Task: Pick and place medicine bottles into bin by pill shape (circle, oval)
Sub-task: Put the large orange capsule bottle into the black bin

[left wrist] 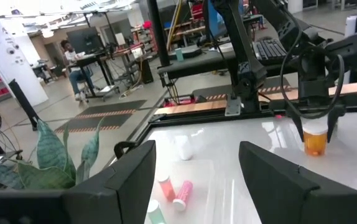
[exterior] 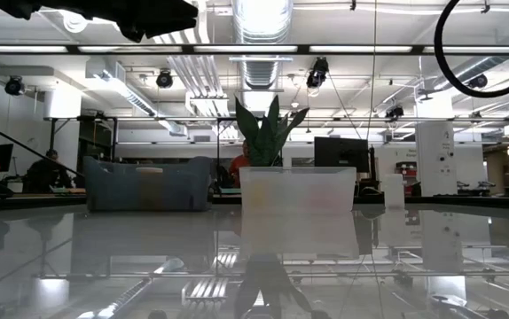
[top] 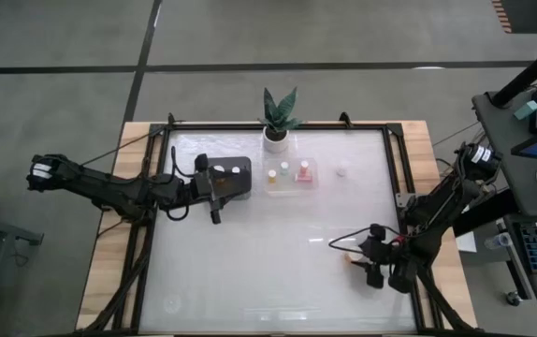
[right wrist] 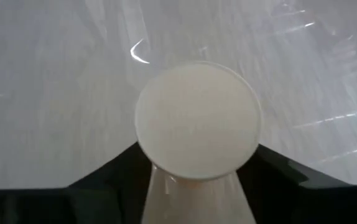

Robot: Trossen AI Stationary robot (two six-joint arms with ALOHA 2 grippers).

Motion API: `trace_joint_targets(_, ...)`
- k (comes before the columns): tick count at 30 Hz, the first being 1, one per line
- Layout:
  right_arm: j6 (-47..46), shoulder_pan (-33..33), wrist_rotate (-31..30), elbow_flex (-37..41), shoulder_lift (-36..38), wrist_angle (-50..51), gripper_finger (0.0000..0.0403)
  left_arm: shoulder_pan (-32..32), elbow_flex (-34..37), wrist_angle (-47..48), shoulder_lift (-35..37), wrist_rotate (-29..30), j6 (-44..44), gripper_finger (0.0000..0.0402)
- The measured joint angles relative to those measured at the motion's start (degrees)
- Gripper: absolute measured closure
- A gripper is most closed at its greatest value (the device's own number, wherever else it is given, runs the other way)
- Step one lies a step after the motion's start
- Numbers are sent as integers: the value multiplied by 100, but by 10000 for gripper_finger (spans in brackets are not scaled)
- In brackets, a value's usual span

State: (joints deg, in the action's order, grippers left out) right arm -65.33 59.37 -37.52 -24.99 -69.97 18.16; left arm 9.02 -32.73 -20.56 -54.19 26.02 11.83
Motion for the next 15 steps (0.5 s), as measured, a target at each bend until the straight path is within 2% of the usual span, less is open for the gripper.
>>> trace_joint_targets(6,186,-2,2,-119,0,-66,241,4,8,0,0,0,-124,187)
trace_joint_targets(15,304,-282,4,-689,0,732,247,33,20,2,0,-3,-407,187)
